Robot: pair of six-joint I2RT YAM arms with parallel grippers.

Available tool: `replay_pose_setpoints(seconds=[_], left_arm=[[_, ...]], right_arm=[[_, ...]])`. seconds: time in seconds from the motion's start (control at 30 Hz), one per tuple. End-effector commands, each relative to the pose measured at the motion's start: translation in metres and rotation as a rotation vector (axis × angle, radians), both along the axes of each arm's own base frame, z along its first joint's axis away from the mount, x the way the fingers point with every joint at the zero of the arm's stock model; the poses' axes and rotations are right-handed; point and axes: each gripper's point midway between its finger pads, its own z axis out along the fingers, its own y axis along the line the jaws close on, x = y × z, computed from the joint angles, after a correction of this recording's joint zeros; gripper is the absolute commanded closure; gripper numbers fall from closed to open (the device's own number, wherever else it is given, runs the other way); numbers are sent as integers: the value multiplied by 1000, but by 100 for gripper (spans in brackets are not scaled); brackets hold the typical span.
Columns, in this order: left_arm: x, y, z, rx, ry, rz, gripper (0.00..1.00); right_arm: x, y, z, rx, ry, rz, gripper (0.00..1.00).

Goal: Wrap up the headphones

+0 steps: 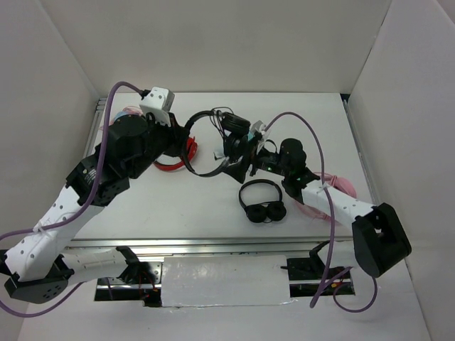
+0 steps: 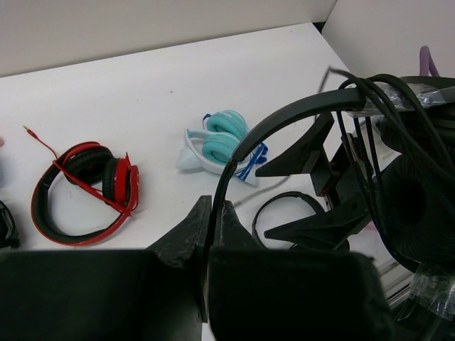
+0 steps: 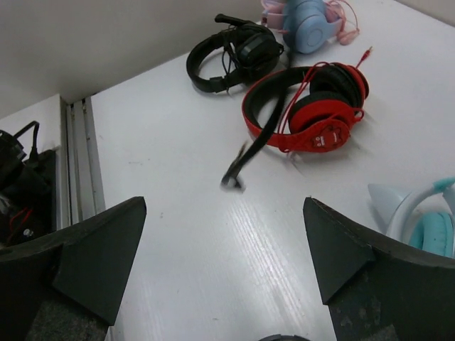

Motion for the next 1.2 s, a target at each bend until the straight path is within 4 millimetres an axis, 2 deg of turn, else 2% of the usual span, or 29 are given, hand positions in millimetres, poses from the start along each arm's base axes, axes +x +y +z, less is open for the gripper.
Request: replay_pose_setpoints(seconds=[0.0,0.1,0.17,0.27,0.3,0.33,0.4,0.47,0.5,0.57,0.6,0.63,0.67,0.8,0.87,0.93,0.97,1.0,1.03,1.07,1.17], left_arm=[[-5,2,42,-77,-88,-13,100],[-6,-3,44,-76,-92,-43,100],[-6,-3,45,-75,-85,-36,100],[-7,-2,53,-86,-92,-37,100],[-7,-3,53,-86,-92,-39,100],[-6,-2,54,-89,-92,-34,100],[-7,0,58,-85,-95,-28,100],[-7,3,61,-80,-88,-17,100],[-7,4,63,-83,-88,-12,100],[-9,6,68,-87,-95,-11,100],[-9,8,69,-91,-95,-3,100],[-9,10,71,-94,-97,7,100],[-9,12,70,-90,-96,17,100],[0,21,62,-76,-85,93,100],[5,22,51,-59,-68,118,100],[10,27,43,-59,-62,156,100],[11,30,41,-60,-63,173,100],[14,40,40,-79,-61,227,100],[17,44,39,-82,-61,246,100],[19,46,38,-93,-57,262,100],[35,55,28,-78,-27,324,100]], right_arm=[[1,14,27,28,-177,53,0],[10,28,50,82,-252,53,0],[31,39,67,107,-278,11,0],[67,47,76,175,-230,-93,0],[77,53,63,176,-199,-107,0],[82,55,77,226,-230,-115,0],[87,66,68,262,-176,-70,3],[84,78,57,273,-116,-44,18],[86,82,43,263,-84,-53,36],[81,86,34,272,-66,-57,59],[75,85,20,259,-46,-51,83],[70,83,16,262,-33,-50,95],[70,78,13,265,-28,-66,100],[51,53,1,230,-10,-106,100],[54,32,-2,210,3,-205,100],[58,19,-10,163,16,-234,100],[55,12,-20,126,46,-231,100],[58,3,-25,111,53,-251,100],[56,-2,-24,105,47,-254,100],[50,-6,-37,73,67,-253,100],[34,-9,-52,-18,67,-224,100]])
